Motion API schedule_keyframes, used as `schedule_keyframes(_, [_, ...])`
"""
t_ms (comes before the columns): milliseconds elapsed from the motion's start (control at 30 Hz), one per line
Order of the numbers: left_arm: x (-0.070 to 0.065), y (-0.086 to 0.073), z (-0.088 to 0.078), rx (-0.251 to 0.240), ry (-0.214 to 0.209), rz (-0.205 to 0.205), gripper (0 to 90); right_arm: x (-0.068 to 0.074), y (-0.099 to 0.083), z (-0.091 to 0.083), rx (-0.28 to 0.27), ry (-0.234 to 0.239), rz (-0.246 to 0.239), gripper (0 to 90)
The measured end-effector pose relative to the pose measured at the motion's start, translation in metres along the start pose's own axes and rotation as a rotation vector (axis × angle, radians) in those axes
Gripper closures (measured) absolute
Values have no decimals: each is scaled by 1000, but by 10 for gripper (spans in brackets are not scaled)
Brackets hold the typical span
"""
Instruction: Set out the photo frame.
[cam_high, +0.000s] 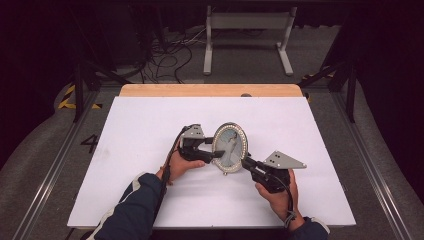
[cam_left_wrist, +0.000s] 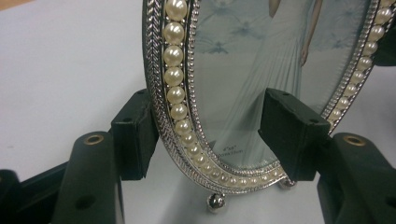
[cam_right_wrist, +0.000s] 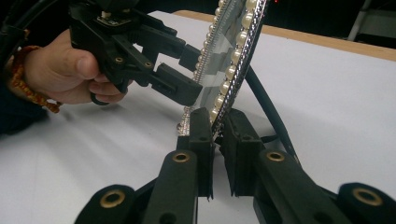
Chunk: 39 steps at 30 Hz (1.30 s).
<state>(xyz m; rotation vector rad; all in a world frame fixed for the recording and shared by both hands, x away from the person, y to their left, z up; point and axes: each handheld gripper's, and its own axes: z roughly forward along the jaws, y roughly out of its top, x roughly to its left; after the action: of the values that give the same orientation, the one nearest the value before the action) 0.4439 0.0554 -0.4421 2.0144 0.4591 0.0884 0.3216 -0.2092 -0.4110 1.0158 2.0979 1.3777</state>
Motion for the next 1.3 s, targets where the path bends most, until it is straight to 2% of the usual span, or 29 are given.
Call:
schedule_keyframes(133, [2, -1, -2, -8, -10, -11, 436, -2, -1, 0, -3, 7, 14, 829])
schedule_keyframes(300, [2, -2, -9, -7, -13, -6, 475, -7, -1, 0, 2, 13, 23, 829])
schedule_keyframes(467, [0, -7, -17, 11, 14, 0, 507, -11, 1, 5, 0, 14, 31, 821])
schedule_keyframes(567, [-1, -8, -21, 19, 44, -2, 597, -12, 2, 7, 0, 12, 28, 817])
schedule_keyframes(633, [-2, -9, -22, 23, 57, 2, 617, -13, 3, 8, 0, 13, 28, 815])
schedule_keyframes(767, [-4, -9, -27, 36, 65, 7, 635, -14, 3, 10, 0, 8, 23, 811])
schedule_keyframes(867, [-9, -8, -28, 58, 97, 25, 622, -15, 3, 11, -3, 2, 22, 808])
schedule_keyframes(933, [-11, -9, -29, 58, 106, 17, 625, -15, 4, 12, -2, 0, 23, 806])
schedule_keyframes(1100, [-14, -9, -32, 61, 112, 19, 639, -15, 4, 13, -4, -3, 16, 803])
schedule_keyframes(1300, [-20, -10, -35, 84, 105, 57, 662, -18, 4, 12, -10, -21, 19, 797])
